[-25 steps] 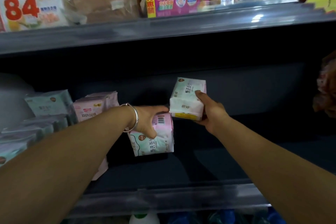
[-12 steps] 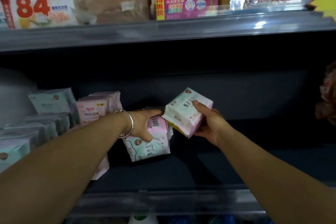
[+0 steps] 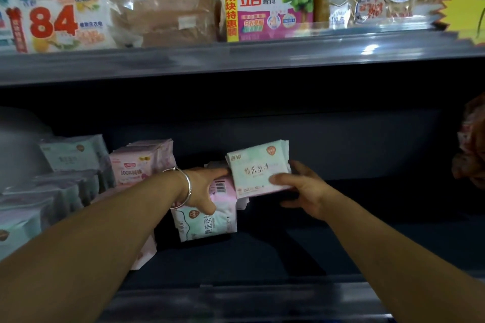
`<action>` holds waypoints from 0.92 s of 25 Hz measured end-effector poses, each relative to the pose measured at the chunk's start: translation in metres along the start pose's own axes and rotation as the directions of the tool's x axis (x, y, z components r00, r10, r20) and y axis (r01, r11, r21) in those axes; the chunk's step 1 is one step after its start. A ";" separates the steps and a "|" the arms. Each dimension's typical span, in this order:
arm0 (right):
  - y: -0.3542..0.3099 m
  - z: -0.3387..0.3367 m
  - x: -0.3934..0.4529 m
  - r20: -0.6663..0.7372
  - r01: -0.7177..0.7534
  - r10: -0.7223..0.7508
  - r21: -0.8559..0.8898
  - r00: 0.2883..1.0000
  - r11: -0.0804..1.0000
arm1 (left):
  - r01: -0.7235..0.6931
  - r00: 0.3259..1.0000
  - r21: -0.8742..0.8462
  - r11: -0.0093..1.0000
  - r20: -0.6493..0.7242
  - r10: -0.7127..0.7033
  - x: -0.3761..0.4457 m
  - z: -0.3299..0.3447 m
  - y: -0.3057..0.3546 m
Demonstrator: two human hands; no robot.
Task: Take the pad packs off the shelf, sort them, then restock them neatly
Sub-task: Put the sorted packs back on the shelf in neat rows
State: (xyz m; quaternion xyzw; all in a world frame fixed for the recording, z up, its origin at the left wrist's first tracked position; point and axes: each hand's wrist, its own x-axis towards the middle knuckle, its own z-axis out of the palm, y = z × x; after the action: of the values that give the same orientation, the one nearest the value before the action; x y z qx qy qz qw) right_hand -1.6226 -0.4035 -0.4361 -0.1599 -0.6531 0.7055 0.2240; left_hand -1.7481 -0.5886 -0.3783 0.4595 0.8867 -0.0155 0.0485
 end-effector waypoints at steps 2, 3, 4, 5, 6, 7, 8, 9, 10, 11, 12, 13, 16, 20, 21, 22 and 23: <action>0.001 -0.002 0.000 0.045 -0.046 0.053 -0.132 0.998 0.990 | 0.006 1.000 0.019 1.000 0.017 -0.006 -0.002 0.001 -0.001; 0.002 -0.002 0.001 0.044 -0.056 0.064 -0.150 0.997 0.987 | -0.001 1.000 0.028 1.000 0.023 0.000 -0.003 0.002 -0.001; 0.004 -0.002 0.002 0.032 -0.055 0.061 -0.160 0.998 0.986 | -0.005 1.000 0.031 1.000 0.029 0.004 -0.002 0.004 -0.001; 0.005 -0.003 0.004 0.011 -0.044 0.046 -0.164 0.999 0.985 | -0.007 0.999 0.030 1.000 0.033 0.006 -0.002 0.005 0.001; 0.006 -0.005 0.006 -0.017 -0.031 0.029 -0.164 0.999 0.986 | -0.004 0.999 0.024 1.000 0.036 0.003 0.000 0.006 0.001; 0.007 -0.009 0.011 -0.058 -0.020 0.011 -0.158 0.998 0.987 | 0.000 0.999 0.019 1.000 0.038 0.000 0.003 0.007 0.002; 0.008 -0.013 0.016 -0.115 -0.013 -0.005 -0.153 0.993 0.988 | 0.001 0.999 0.013 1.000 0.039 -0.002 0.006 0.007 0.002; 0.009 -0.018 0.021 -0.173 -0.013 -0.014 -0.153 0.985 0.988 | -0.002 0.999 0.013 1.000 0.043 0.002 0.011 0.007 0.002; 0.011 -0.022 0.027 -0.220 -0.022 -0.014 -0.161 0.975 0.987 | -0.006 0.999 0.012 1.000 0.048 0.006 0.015 0.008 0.002; 0.015 -0.024 0.033 -0.249 -0.034 -0.012 -0.180 0.968 0.983 | -0.011 0.999 0.010 1.000 0.052 0.011 0.021 0.008 0.002; 0.019 -0.025 0.039 -0.263 -0.049 -0.009 -0.210 0.965 0.977 | -0.017 0.998 0.004 1.000 0.053 0.017 0.026 0.008 0.002; 0.024 -0.025 0.045 -0.271 -0.059 -0.009 -0.244 0.963 0.968 | -0.027 0.998 -0.006 1.000 0.050 0.028 0.031 0.008 0.003; 0.038 -0.027 0.069 -0.295 -0.102 0.014 -0.284 0.955 0.953 | -0.079 0.996 -0.051 0.996 0.039 0.081 0.049 0.008 0.004; 0.050 -0.026 0.094 -0.276 -0.135 0.025 -0.386 0.961 0.913 | -0.106 0.993 -0.064 0.992 0.048 0.109 0.073 0.015 0.002; 0.053 -0.025 0.099 -0.274 -0.116 -0.007 -0.431 0.962 0.895 | -0.106 0.993 -0.080 0.991 0.047 0.110 0.077 0.017 0.001; 0.055 -0.023 0.101 -0.277 -0.091 -0.049 -0.473 0.960 0.876 | -0.109 0.993 -0.098 0.989 0.043 0.113 0.080 0.017 0.000; 0.055 -0.020 0.102 -0.279 -0.067 -0.105 -0.543 0.954 0.837 | -0.105 0.993 -0.109 0.988 0.044 0.110 0.081 0.017 -0.001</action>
State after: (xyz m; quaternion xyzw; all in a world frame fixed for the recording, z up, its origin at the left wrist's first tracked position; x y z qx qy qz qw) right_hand -1.7050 -0.3354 -0.4861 -0.3149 -0.7871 0.4554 0.2720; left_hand -1.7939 -0.5240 -0.4035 0.5030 0.8586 0.0229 0.0960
